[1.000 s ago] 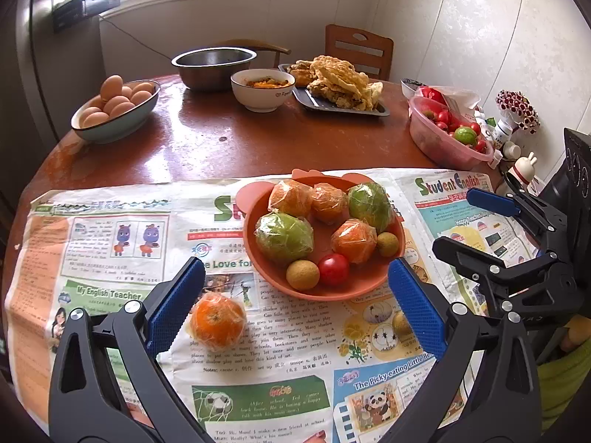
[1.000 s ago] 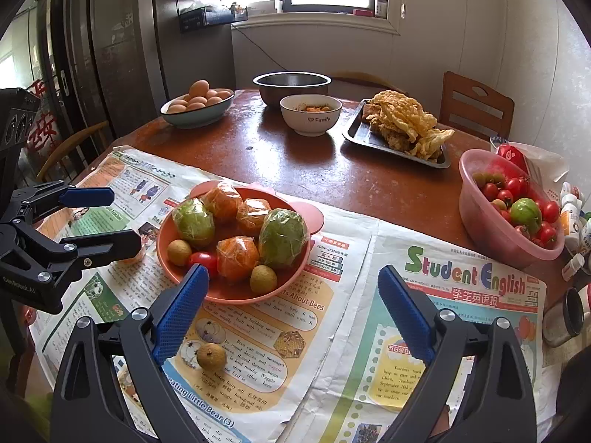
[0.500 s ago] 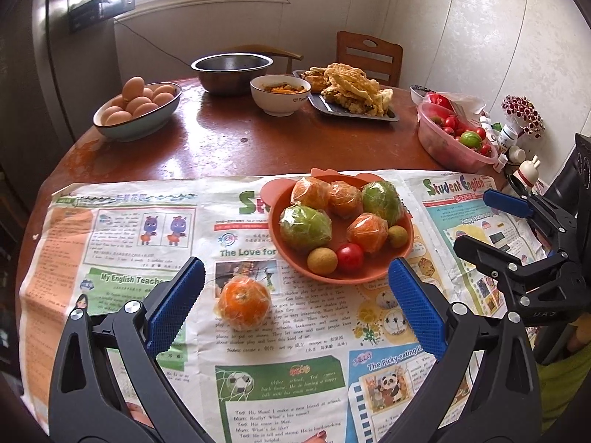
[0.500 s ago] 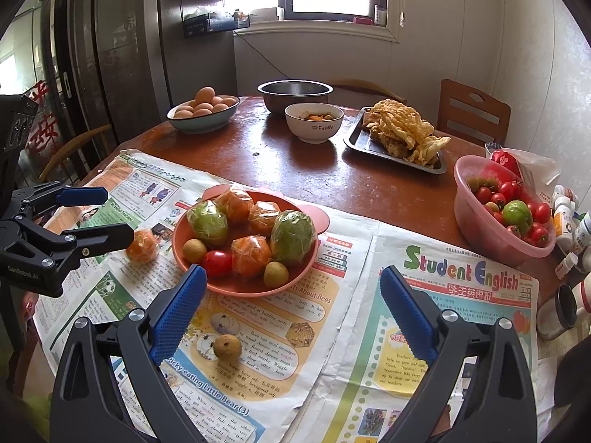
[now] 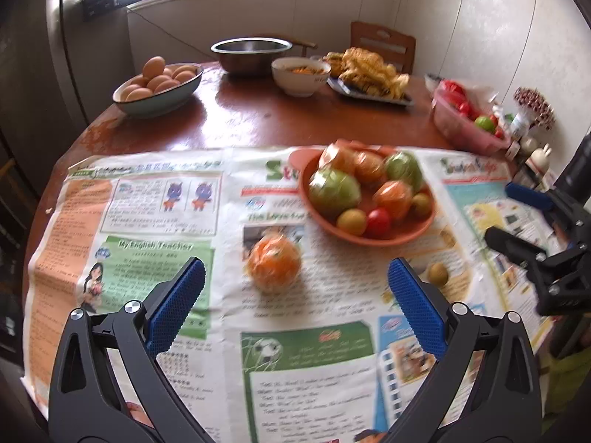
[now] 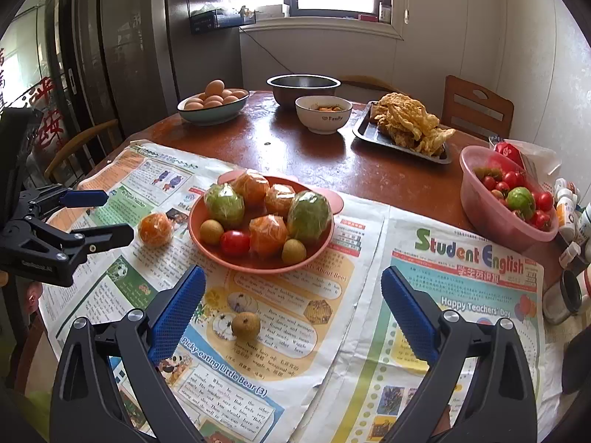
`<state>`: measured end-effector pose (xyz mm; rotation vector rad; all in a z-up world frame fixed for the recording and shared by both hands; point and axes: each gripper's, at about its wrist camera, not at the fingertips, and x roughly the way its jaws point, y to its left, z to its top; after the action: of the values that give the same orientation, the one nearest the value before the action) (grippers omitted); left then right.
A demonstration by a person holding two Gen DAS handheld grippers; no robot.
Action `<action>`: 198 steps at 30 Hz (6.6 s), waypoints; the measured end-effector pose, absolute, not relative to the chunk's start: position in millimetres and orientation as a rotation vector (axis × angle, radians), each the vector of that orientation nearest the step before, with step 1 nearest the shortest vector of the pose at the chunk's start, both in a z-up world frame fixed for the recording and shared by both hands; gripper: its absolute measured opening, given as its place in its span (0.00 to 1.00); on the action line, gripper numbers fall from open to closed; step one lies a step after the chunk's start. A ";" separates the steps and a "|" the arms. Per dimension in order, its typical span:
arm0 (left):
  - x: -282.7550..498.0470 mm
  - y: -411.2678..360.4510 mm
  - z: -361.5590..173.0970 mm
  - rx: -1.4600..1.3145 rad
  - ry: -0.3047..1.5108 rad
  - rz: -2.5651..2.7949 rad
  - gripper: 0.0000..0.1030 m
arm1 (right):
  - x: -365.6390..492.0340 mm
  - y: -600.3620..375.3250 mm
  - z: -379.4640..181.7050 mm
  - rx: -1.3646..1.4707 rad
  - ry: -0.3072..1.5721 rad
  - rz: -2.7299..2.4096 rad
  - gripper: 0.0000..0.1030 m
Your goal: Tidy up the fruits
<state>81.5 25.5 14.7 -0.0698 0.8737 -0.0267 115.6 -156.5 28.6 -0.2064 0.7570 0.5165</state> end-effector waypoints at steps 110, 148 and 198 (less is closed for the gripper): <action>152.6 -5.2 17.0 -0.059 0.872 -0.259 0.34 | 138.4 -131.0 16.0 -0.182 0.792 0.645 0.22; 200.8 -27.0 2.2 -0.035 0.922 -0.311 0.34 | 159.8 -111.0 -14.5 -0.204 0.851 0.681 0.22; 93.6 -3.1 23.4 -0.118 0.819 -0.131 0.91 | 79.5 -166.5 12.2 -0.140 0.752 0.431 0.96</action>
<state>93.6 -3.1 23.4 -0.1176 0.8187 -0.1313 79.5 -166.5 12.2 -0.1404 0.7519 0.4306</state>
